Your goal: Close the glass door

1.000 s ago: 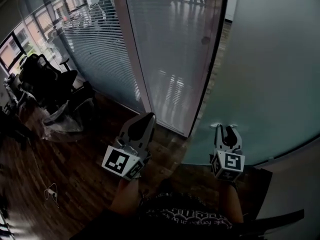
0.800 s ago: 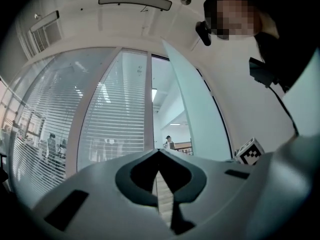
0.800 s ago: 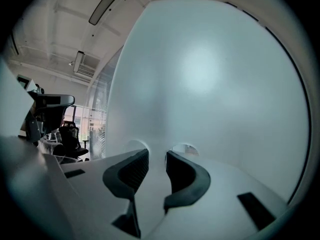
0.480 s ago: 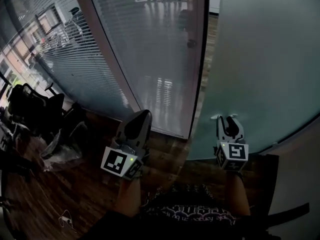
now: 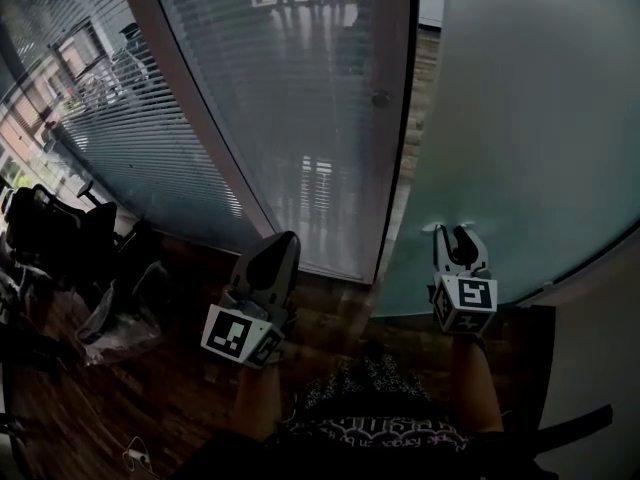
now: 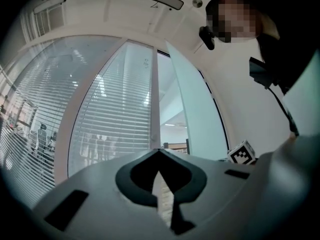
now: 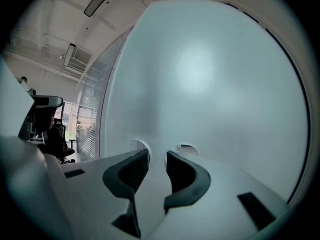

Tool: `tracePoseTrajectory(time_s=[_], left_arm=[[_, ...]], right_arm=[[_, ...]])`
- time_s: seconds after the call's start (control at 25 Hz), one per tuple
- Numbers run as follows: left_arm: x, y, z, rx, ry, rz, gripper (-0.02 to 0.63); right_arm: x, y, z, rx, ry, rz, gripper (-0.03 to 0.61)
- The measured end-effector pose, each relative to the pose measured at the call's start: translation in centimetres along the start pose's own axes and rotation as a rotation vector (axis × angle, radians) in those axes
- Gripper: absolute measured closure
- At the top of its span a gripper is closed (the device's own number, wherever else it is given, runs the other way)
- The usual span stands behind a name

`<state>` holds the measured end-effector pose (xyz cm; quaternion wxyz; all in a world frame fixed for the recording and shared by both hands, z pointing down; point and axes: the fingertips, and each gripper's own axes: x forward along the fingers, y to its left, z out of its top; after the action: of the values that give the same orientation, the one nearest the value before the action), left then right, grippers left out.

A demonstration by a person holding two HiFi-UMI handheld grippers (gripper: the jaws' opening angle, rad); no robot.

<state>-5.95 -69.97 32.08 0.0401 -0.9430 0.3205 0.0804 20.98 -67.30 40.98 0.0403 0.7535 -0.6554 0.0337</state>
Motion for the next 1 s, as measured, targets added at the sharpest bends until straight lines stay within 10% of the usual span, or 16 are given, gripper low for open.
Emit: tracePoseTrajectory(time_s=[1.0], left_arm=[[9.7,4.5,-0.9,0.031,-0.030,0.010,0.612]], right_arm=[[10.4,-3.4,1.2,-0.012,-0.006,0.001,0.466]])
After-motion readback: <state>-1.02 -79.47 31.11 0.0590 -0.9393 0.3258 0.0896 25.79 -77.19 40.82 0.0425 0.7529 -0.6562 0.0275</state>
